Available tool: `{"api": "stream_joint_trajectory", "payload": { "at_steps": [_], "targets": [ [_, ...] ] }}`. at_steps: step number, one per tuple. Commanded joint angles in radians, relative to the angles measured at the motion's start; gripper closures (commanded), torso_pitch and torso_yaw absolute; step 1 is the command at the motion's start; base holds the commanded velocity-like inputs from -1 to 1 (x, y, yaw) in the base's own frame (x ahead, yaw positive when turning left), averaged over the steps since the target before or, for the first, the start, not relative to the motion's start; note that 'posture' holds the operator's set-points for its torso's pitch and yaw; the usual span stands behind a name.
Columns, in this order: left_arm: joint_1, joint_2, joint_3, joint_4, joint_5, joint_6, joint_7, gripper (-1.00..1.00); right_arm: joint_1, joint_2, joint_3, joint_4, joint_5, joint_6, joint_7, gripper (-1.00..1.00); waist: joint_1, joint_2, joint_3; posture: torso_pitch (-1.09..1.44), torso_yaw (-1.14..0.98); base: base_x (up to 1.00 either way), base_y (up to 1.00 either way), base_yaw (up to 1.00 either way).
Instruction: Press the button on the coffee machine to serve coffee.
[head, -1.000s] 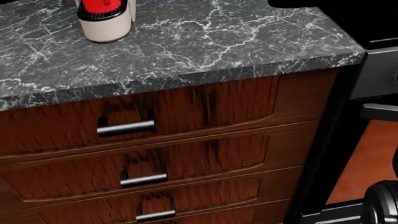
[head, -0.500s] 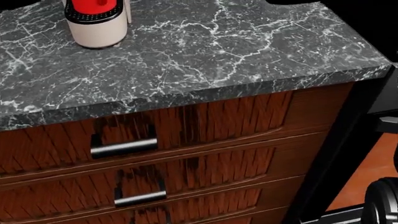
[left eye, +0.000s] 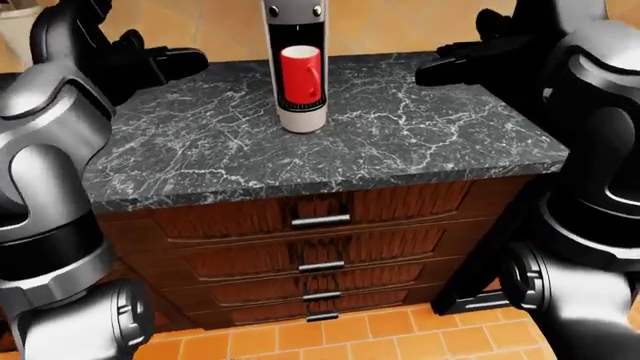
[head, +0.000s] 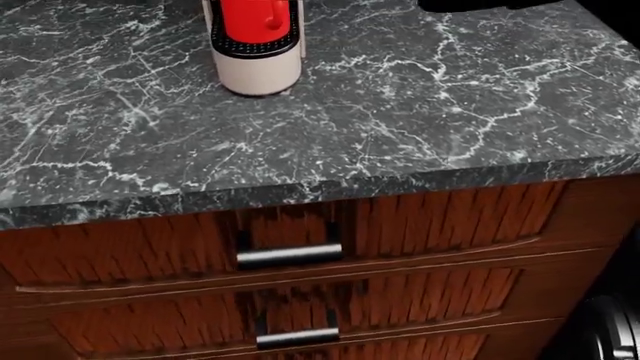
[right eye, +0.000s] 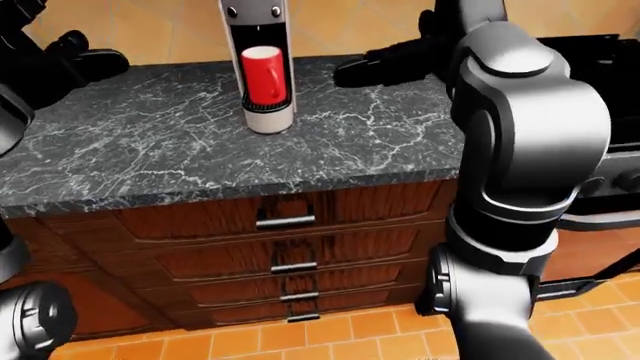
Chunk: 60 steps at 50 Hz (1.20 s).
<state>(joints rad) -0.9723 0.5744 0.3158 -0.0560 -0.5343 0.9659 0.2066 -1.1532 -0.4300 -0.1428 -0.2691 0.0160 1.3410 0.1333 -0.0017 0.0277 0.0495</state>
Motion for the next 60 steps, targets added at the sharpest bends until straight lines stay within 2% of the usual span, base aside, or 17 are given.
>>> {"api": "stream_joint_trajectory", "payload": {
  "at_steps": [1, 4, 8, 12, 13, 21, 22, 28, 30, 33, 38, 41, 42, 49, 54, 55, 60],
  "targets": [
    [-0.019, -0.001, -0.017, -0.001, -0.008, -0.007, -0.008, -1.00, -0.023, -0.029, 0.004, -0.005, -0.021, -0.013, 0.009, -1.00, 0.020, 0.035, -0.027, 0.00, 0.00, -0.24, 0.00, 1.00],
    [-0.017, 0.001, -0.016, -0.001, -0.008, -0.008, -0.009, -1.00, -0.032, -0.010, -0.013, -0.004, -0.029, -0.011, 0.007, -1.00, 0.022, 0.057, -0.055, 0.00, 0.00, -0.24, 0.00, 1.00],
    [-0.008, -0.001, -0.015, -0.002, -0.007, -0.014, -0.011, -1.00, -0.033, -0.013, -0.005, 0.000, -0.044, -0.013, 0.012, -1.00, 0.010, -0.003, 0.016, 0.00, 0.00, 0.00, 0.00, 0.00],
    [-0.004, -0.002, -0.014, -0.004, -0.008, -0.015, -0.013, -1.00, -0.038, -0.012, -0.006, 0.007, -0.057, -0.016, 0.019, -1.00, 0.030, -0.066, -0.001, 0.00, 0.00, 0.00, 0.00, 0.00],
    [-0.004, -0.001, -0.014, -0.004, -0.008, -0.014, -0.013, -1.00, -0.038, -0.011, -0.007, 0.008, -0.059, -0.016, 0.020, -1.00, 0.020, -0.034, 0.008, 0.00, 0.00, 0.00, 0.00, 0.00],
    [0.012, -0.006, -0.023, 0.010, 0.007, -0.050, -0.041, -1.00, -0.048, -0.015, -0.006, 0.014, -0.075, -0.015, 0.045, -1.00, 0.002, 0.000, -0.009, 0.00, 0.00, 0.00, 0.00, 0.00],
    [0.017, -0.006, -0.026, 0.010, 0.009, -0.057, -0.051, -1.00, -0.048, -0.011, -0.010, 0.019, -0.075, -0.027, 0.047, -1.00, 0.001, 0.003, -0.036, 0.00, 0.00, 0.14, 0.00, 0.00],
    [0.030, -0.011, -0.020, -0.005, 0.015, -0.049, -0.063, -1.00, -0.076, -0.005, -0.004, 0.067, -0.078, -0.058, 0.047, -1.00, -0.005, -0.032, -0.002, 0.00, 0.00, 0.23, 0.00, 0.00],
    [0.030, -0.012, -0.019, -0.007, 0.017, -0.045, -0.063, -1.00, -0.070, 0.001, -0.005, 0.060, -0.079, -0.059, 0.046, -1.00, 0.000, -0.067, -0.042, 0.00, 0.00, 0.07, 0.00, 0.00],
    [0.024, -0.012, -0.018, -0.007, 0.017, -0.041, -0.062, -1.00, -0.066, 0.002, -0.008, 0.050, -0.079, -0.053, 0.046, -1.00, 0.005, -0.058, -0.037, 0.00, 0.00, 0.08, 0.00, 0.00],
    [0.024, -0.013, -0.018, -0.008, 0.020, -0.039, -0.063, -1.00, -0.067, 0.004, -0.008, 0.048, -0.082, -0.049, 0.044, -1.00, 0.000, -0.030, -0.014, 0.00, 0.00, 0.03, 0.00, 0.00],
    [0.024, -0.013, -0.012, -0.017, 0.015, -0.030, -0.057, -1.00, -0.051, 0.000, -0.002, 0.029, -0.083, -0.046, 0.052, -1.00, -0.015, 0.023, -0.020, 0.00, 0.00, 0.00, 0.00, 0.00],
    [0.028, -0.016, -0.012, -0.029, 0.011, -0.024, -0.053, -1.00, -0.041, 0.003, -0.001, 0.018, -0.082, -0.042, 0.055, -1.00, -0.012, -0.001, -0.002, 0.00, 0.00, 0.02, 0.00, 0.00],
    [0.029, -0.015, -0.016, -0.015, 0.014, -0.038, -0.057, -1.00, -0.054, 0.000, 0.000, 0.022, -0.092, -0.035, 0.063, -1.00, -0.001, 0.002, -0.028, 0.00, 0.00, 0.13, 0.00, 0.00],
    [0.032, -0.012, -0.009, -0.031, 0.007, -0.023, -0.050, -1.00, -0.054, 0.005, 0.001, 0.021, -0.096, -0.034, 0.064, -1.00, 0.001, -0.103, -0.036, 0.00, 0.00, 0.15, 0.00, 0.00],
    [0.033, -0.011, -0.009, -0.030, 0.007, -0.024, -0.051, -1.00, -0.051, 0.005, 0.001, 0.021, -0.097, -0.035, 0.065, -1.00, -0.002, -0.058, -0.023, 0.00, 0.00, 0.14, 0.00, 0.00],
    [0.035, -0.017, -0.013, -0.033, 0.003, -0.026, -0.049, -1.00, -0.050, 0.011, 0.002, 0.027, -0.100, -0.041, 0.065, -1.00, 0.005, -0.044, -0.025, 0.00, 0.00, 0.14, 0.00, 0.00]
  ]
}}
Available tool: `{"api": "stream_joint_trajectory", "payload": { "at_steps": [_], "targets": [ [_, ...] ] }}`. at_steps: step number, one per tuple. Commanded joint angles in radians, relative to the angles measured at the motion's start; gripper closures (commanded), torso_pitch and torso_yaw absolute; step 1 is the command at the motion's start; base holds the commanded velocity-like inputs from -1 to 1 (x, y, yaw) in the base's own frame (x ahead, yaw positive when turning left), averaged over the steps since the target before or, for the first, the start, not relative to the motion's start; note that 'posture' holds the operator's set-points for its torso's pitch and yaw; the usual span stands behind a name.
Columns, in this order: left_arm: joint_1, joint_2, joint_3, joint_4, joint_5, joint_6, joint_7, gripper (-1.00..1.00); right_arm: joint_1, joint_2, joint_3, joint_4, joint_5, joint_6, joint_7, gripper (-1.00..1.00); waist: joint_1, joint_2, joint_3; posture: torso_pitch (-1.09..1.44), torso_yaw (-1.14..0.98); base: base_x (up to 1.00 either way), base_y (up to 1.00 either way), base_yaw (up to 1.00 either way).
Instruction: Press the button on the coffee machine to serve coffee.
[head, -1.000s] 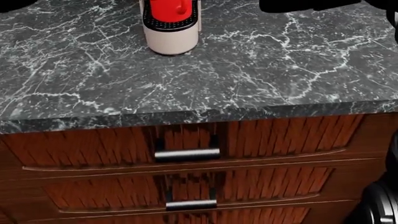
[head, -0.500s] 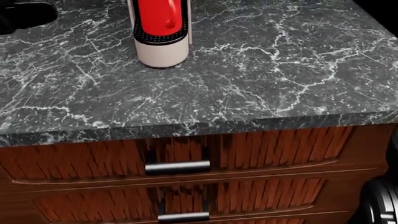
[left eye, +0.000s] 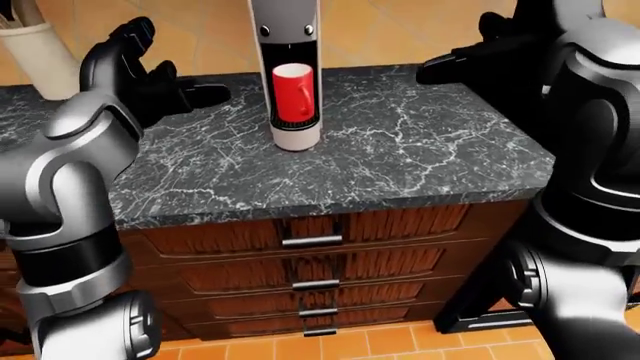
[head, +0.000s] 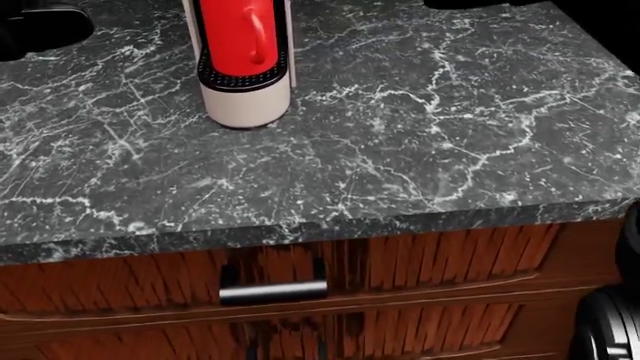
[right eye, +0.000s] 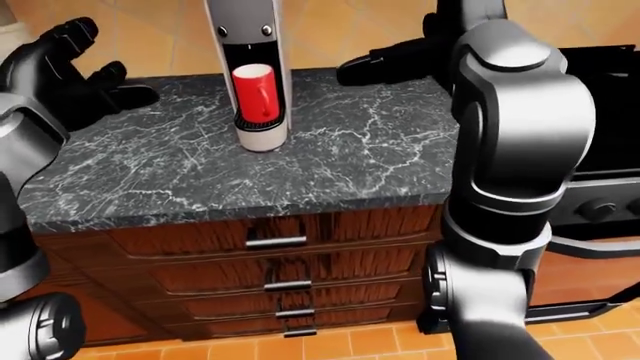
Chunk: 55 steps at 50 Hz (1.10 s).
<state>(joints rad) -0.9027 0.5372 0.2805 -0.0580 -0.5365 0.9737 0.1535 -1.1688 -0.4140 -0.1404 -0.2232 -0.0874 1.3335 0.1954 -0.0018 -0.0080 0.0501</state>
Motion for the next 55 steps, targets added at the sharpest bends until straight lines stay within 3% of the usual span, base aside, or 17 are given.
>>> {"api": "stream_joint_trajectory", "payload": {
  "at_steps": [1, 4, 7, 8, 10, 16, 18, 20, 30, 34, 35, 36, 39, 43, 52, 53, 55],
  "targets": [
    [-0.035, 0.021, 0.023, -0.031, 0.005, -0.033, 0.004, -1.00, -0.037, -0.006, 0.000, -0.020, 0.003, -0.030, 0.004, -1.00, 0.006, 0.001, -0.020, 0.00, 0.00, 0.14, 0.00, 0.00],
    [-0.036, 0.025, 0.024, -0.029, 0.005, -0.034, 0.003, -1.00, -0.039, -0.005, 0.000, -0.023, 0.001, -0.026, 0.006, -1.00, 0.001, 0.039, -0.016, 0.00, 0.00, 0.14, 0.00, 0.00],
    [-0.037, 0.027, 0.025, -0.029, 0.003, -0.032, 0.003, -1.00, -0.035, -0.001, 0.000, -0.022, 0.000, -0.031, 0.005, -1.00, -0.010, 0.125, -0.035, 0.00, 0.00, 0.14, 0.00, 0.00],
    [-0.036, 0.027, 0.025, -0.028, 0.003, -0.033, 0.003, -1.00, -0.037, -0.001, 0.000, -0.022, 0.000, -0.030, 0.005, -1.00, -0.002, 0.082, -0.024, 0.00, 0.00, 0.14, 0.00, 0.00],
    [-0.038, 0.028, 0.026, -0.026, 0.003, -0.035, 0.002, -1.00, -0.041, -0.001, 0.002, -0.020, -0.001, -0.028, 0.005, -1.00, -0.008, 0.096, -0.026, 0.00, 0.00, 0.14, 0.00, 0.00],
    [-0.029, 0.025, 0.025, -0.026, 0.004, -0.041, 0.001, -1.00, -0.038, 0.000, 0.003, -0.021, -0.003, -0.029, 0.010, -1.00, 0.001, 0.041, -0.024, 0.00, 0.00, 0.14, 0.00, 0.00],
    [-0.031, 0.025, 0.025, -0.026, 0.004, -0.040, 0.002, -1.00, -0.036, 0.000, 0.002, -0.022, -0.004, -0.030, 0.010, -1.00, 0.006, 0.012, -0.026, 0.00, 0.00, 0.14, 0.00, 0.00],
    [-0.031, 0.024, 0.022, -0.024, 0.005, -0.044, 0.000, -1.00, -0.032, 0.002, 0.001, -0.025, -0.004, -0.030, 0.011, -1.00, 0.012, -0.045, -0.039, 0.00, 0.00, 0.14, 0.00, 0.00],
    [-0.028, 0.022, 0.025, -0.035, 0.006, -0.035, 0.000, -1.00, -0.028, 0.005, -0.001, -0.027, -0.003, -0.032, 0.010, -1.00, 0.001, 0.029, -0.014, 0.00, 0.00, 0.14, 0.00, 0.00],
    [-0.028, 0.023, 0.027, -0.034, 0.004, -0.035, 0.002, -1.00, -0.029, 0.009, 0.001, -0.024, -0.003, -0.033, 0.008, -1.00, -0.012, 0.121, -0.029, 0.00, 0.00, 0.13, 0.00, 0.00],
    [-0.027, 0.023, 0.028, -0.038, 0.002, -0.032, 0.003, -1.00, -0.030, 0.008, 0.001, -0.023, -0.003, -0.034, 0.008, -1.00, -0.004, 0.083, -0.028, 0.00, 0.00, 0.09, 0.00, 0.00],
    [-0.024, 0.022, 0.027, -0.035, 0.003, -0.037, 0.003, -1.00, -0.031, 0.008, 0.002, -0.022, -0.003, -0.033, 0.008, -1.00, -0.013, 0.101, -0.032, 0.00, 0.00, 0.07, 0.00, 0.00],
    [-0.019, 0.022, 0.027, -0.033, 0.002, -0.044, 0.001, -1.00, -0.029, 0.008, 0.002, -0.022, -0.004, -0.031, 0.009, -1.00, -0.010, 0.078, -0.018, 0.00, 0.00, 0.02, 0.00, 0.00],
    [-0.024, 0.023, 0.026, -0.028, 0.001, -0.044, 0.002, -1.00, -0.035, 0.004, 0.002, -0.019, -0.006, -0.028, 0.008, -1.00, 0.004, 0.004, -0.005, 0.00, 0.00, 0.00, 0.00, 0.00],
    [-0.026, 0.021, 0.024, -0.024, 0.002, -0.048, 0.003, -1.00, -0.031, 0.009, -0.004, -0.029, -0.002, -0.028, 0.005, -1.00, 0.005, 0.028, -0.022, 0.00, 0.00, 0.00, 0.00, 0.00],
    [-0.023, 0.020, 0.024, -0.024, 0.002, -0.050, 0.003, -1.00, -0.027, 0.010, -0.001, -0.032, -0.001, -0.028, 0.005, -1.00, 0.005, 0.032, -0.052, 0.00, 0.00, 0.15, 0.00, 0.00],
    [-0.021, 0.019, 0.026, -0.028, 0.000, -0.048, 0.005, -1.00, -0.031, 0.010, 0.002, -0.034, 0.000, -0.025, 0.006, -1.00, 0.001, 0.035, -0.015, 0.00, 0.00, 0.31, 0.00, 0.00]
  ]
}}
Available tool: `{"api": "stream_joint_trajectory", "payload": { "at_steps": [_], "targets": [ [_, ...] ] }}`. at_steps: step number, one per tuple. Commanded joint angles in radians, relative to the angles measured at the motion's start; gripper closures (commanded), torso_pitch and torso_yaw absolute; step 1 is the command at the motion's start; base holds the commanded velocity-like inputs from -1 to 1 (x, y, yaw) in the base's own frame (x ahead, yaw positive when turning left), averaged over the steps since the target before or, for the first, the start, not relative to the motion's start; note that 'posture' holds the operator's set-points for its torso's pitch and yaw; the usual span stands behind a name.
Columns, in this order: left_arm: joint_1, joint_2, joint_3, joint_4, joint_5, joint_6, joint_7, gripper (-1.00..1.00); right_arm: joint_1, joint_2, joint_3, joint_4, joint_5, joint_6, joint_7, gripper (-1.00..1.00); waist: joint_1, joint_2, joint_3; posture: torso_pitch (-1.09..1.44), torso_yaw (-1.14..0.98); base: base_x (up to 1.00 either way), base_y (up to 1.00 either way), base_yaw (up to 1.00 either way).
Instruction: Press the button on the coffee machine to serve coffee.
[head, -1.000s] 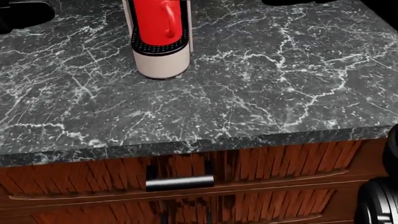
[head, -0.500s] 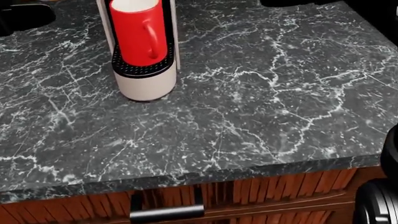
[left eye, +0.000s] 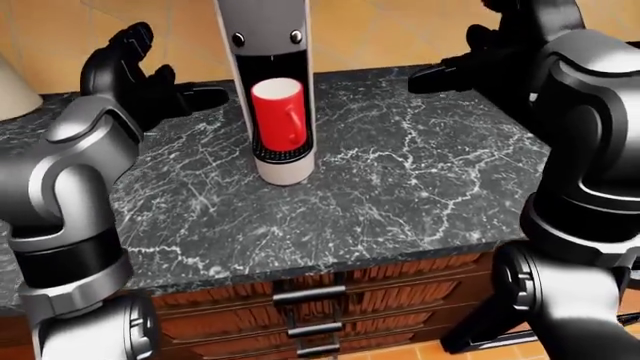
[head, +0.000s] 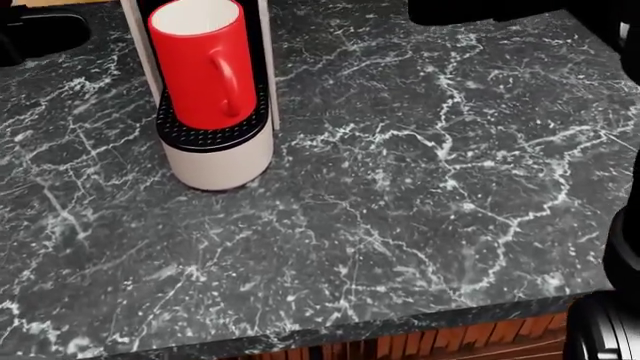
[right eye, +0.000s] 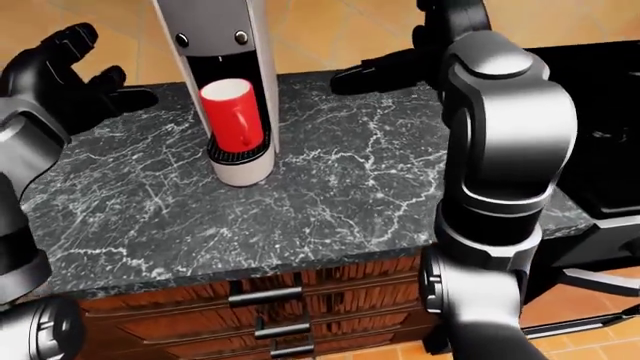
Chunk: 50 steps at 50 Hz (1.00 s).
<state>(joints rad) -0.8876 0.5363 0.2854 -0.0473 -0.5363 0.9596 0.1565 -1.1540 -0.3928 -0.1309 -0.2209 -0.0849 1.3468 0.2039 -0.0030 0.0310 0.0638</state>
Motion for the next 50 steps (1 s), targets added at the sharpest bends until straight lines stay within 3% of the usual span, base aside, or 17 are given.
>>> {"api": "stream_joint_trajectory", "payload": {
  "at_steps": [1, 5, 12, 13, 15, 16, 17, 18, 40, 50],
  "targets": [
    [-0.036, 0.021, 0.022, -0.039, -0.001, -0.033, 0.002, -1.00, -0.045, -0.011, -0.005, -0.032, -0.004, -0.038, -0.003, -1.00, 0.001, -0.002, -0.017, 0.00, 0.00, 0.17, 0.00, 0.00],
    [-0.031, 0.023, 0.024, -0.041, -0.003, -0.034, 0.002, -1.00, -0.043, -0.006, -0.007, -0.034, -0.004, -0.039, -0.007, -1.00, -0.002, -0.002, -0.042, 0.00, 0.00, 0.02, 0.00, 0.00],
    [-0.025, 0.022, 0.022, -0.039, -0.003, -0.042, 0.000, -1.00, -0.040, -0.008, -0.008, -0.048, -0.002, -0.033, -0.008, -1.00, -0.005, -0.001, -0.038, 0.00, 0.00, 0.01, 0.00, 0.00],
    [-0.025, 0.021, 0.022, -0.038, -0.002, -0.044, 0.001, -1.00, -0.037, -0.009, -0.006, -0.047, -0.001, -0.036, -0.006, -1.00, -0.003, 0.003, -0.057, 0.00, 0.00, 0.17, 0.00, 0.00],
    [-0.022, 0.019, 0.021, -0.039, -0.001, -0.045, 0.001, -1.00, -0.038, -0.007, -0.009, -0.043, 0.000, -0.038, -0.007, -1.00, 0.000, 0.001, -0.025, 0.00, 0.00, 0.24, 0.00, 0.00],
    [-0.021, 0.019, 0.022, -0.040, -0.002, -0.044, 0.001, -1.00, -0.035, -0.006, -0.009, -0.040, -0.001, -0.039, -0.009, -1.00, 0.001, -0.009, 0.005, 0.00, 0.00, 0.00, 0.00, 0.00],
    [-0.020, 0.020, 0.022, -0.040, -0.002, -0.045, 0.000, -1.00, -0.036, -0.006, -0.011, -0.040, 0.000, -0.041, -0.010, -1.00, 0.000, -0.007, -0.022, 0.00, 0.00, 0.00, 0.00, 0.00],
    [-0.021, 0.021, 0.023, -0.038, -0.001, -0.046, 0.001, -1.00, -0.037, -0.007, -0.012, -0.041, 0.000, -0.042, -0.010, -1.00, 0.000, -0.007, -0.030, 0.00, 0.00, 0.00, 0.00, 0.00],
    [-0.048, 0.013, 0.011, -0.019, 0.007, -0.036, 0.005, -1.00, -0.032, -0.014, -0.017, -0.050, 0.015, -0.035, -0.014, -1.00, -0.001, -0.006, -0.026, 0.00, 0.00, 0.00, 0.00, 0.00],
    [-0.042, 0.007, 0.015, -0.032, -0.002, -0.029, 0.008, -1.00, -0.009, -0.007, -0.023, -0.065, 0.024, -0.040, -0.025, -1.00, 0.003, -0.007, -0.050, -0.05, 0.00, 0.00, 0.00, 0.00]
  ]
}}
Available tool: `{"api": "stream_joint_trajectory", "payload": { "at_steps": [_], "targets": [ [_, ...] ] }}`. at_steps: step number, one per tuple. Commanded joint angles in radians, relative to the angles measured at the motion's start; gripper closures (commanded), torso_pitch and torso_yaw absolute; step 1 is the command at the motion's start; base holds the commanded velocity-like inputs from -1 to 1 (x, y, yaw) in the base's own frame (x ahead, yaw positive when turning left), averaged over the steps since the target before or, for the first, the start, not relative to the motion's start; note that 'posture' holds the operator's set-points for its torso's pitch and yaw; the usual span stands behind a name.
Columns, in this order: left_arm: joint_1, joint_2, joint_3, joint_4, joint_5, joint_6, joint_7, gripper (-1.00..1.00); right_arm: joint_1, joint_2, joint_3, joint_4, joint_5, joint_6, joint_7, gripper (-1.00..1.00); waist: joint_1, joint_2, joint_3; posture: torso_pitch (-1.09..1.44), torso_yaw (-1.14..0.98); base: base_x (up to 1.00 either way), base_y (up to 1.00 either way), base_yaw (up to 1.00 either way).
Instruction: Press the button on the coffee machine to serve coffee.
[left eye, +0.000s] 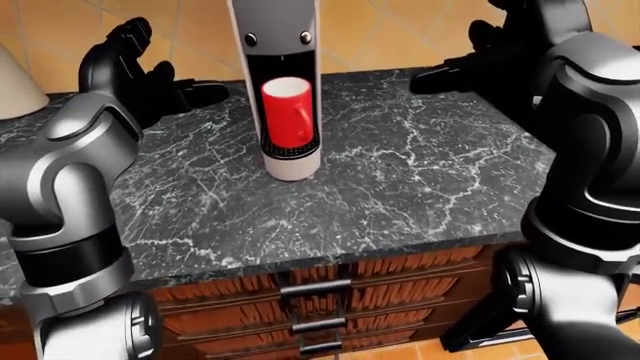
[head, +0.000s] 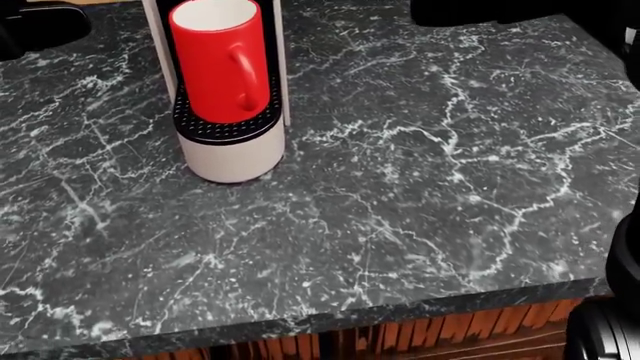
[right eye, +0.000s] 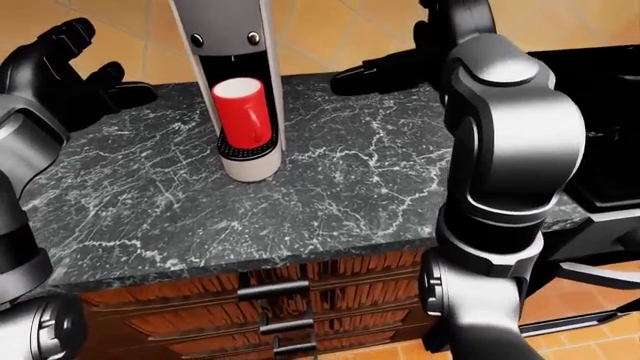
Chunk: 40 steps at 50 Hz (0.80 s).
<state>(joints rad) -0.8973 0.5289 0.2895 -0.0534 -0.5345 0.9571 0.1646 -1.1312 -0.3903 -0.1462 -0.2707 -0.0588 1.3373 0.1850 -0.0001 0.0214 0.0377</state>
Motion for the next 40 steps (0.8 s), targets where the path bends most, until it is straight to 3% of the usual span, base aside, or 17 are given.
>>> {"api": "stream_joint_trajectory", "payload": {
  "at_steps": [1, 16, 27, 40],
  "targets": [
    [-0.034, 0.016, 0.012, -0.029, -0.006, -0.022, 0.000, -1.00, -0.028, -0.008, -0.007, -0.017, -0.002, -0.030, -0.008, -1.00, 0.000, 0.002, -0.028, -0.06, 0.00, 0.00, 0.00, 0.00],
    [-0.033, 0.008, 0.003, -0.006, 0.003, -0.052, -0.010, -1.00, -0.019, -0.005, -0.008, -0.011, 0.013, -0.045, -0.020, -1.00, 0.005, 0.002, -0.077, -0.12, 0.00, 0.00, 0.00, 0.00],
    [-0.041, 0.002, -0.006, 0.015, 0.013, -0.063, -0.022, -1.00, -0.041, -0.014, -0.004, 0.012, 0.017, -0.048, -0.018, -1.00, 0.004, 0.002, -0.127, -0.20, 0.00, 0.00, 0.00, 0.00],
    [-0.039, -0.008, -0.006, 0.013, 0.016, -0.072, -0.022, -1.00, -0.029, -0.006, -0.005, 0.009, 0.019, -0.055, -0.023, -1.00, 0.002, 0.002, -0.206, -0.30, 0.00, 0.00, 0.00, 0.00]
  ]
}}
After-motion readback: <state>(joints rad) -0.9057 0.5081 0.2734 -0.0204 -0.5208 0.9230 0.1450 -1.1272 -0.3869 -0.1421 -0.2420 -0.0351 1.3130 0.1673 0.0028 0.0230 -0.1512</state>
